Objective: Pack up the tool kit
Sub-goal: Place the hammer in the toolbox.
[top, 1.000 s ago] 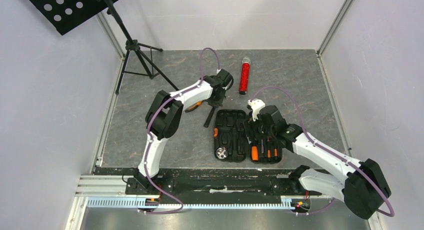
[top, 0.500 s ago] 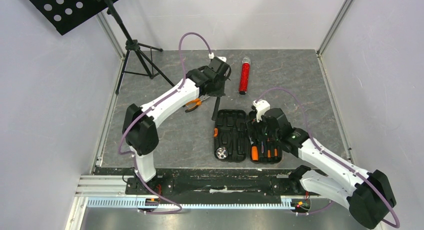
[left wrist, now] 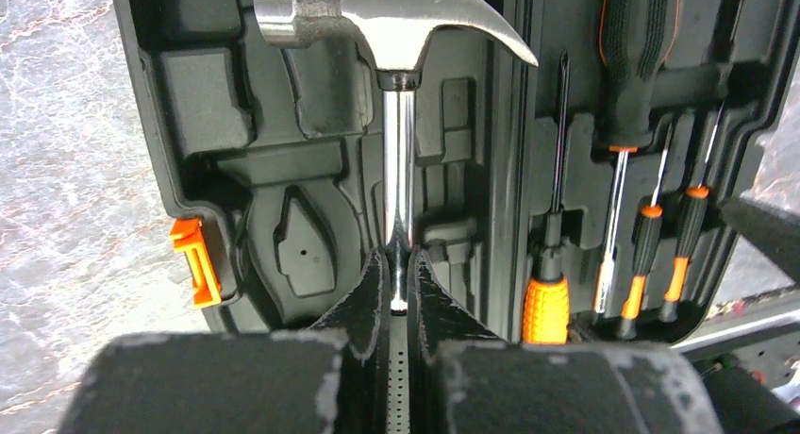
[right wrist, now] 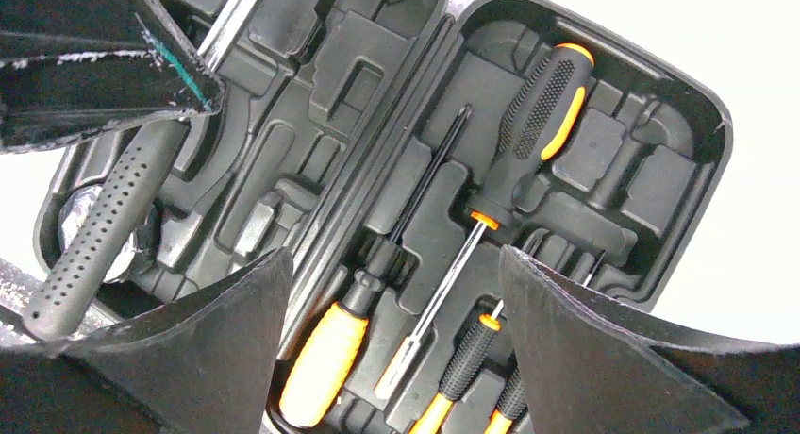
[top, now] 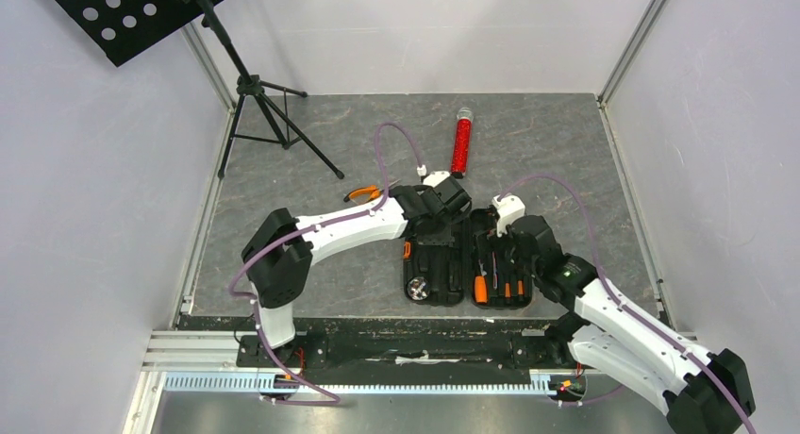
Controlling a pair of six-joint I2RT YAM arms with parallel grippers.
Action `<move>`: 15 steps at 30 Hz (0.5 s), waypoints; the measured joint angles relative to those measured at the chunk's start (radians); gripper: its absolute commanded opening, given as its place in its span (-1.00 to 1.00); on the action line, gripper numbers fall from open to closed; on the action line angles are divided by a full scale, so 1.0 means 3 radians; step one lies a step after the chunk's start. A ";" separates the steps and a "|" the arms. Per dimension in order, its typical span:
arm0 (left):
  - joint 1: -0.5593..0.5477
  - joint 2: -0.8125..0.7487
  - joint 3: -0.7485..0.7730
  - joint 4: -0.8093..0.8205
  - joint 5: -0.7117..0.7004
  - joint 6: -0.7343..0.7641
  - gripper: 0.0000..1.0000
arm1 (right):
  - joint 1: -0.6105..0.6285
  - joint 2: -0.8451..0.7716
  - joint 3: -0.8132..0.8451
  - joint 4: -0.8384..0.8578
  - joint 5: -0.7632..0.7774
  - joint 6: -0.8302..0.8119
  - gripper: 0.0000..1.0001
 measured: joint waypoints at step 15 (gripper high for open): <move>-0.0018 0.0521 0.0116 0.0159 -0.0167 -0.0273 -0.86 | -0.0025 -0.0123 -0.0037 -0.0051 0.0048 0.0000 0.67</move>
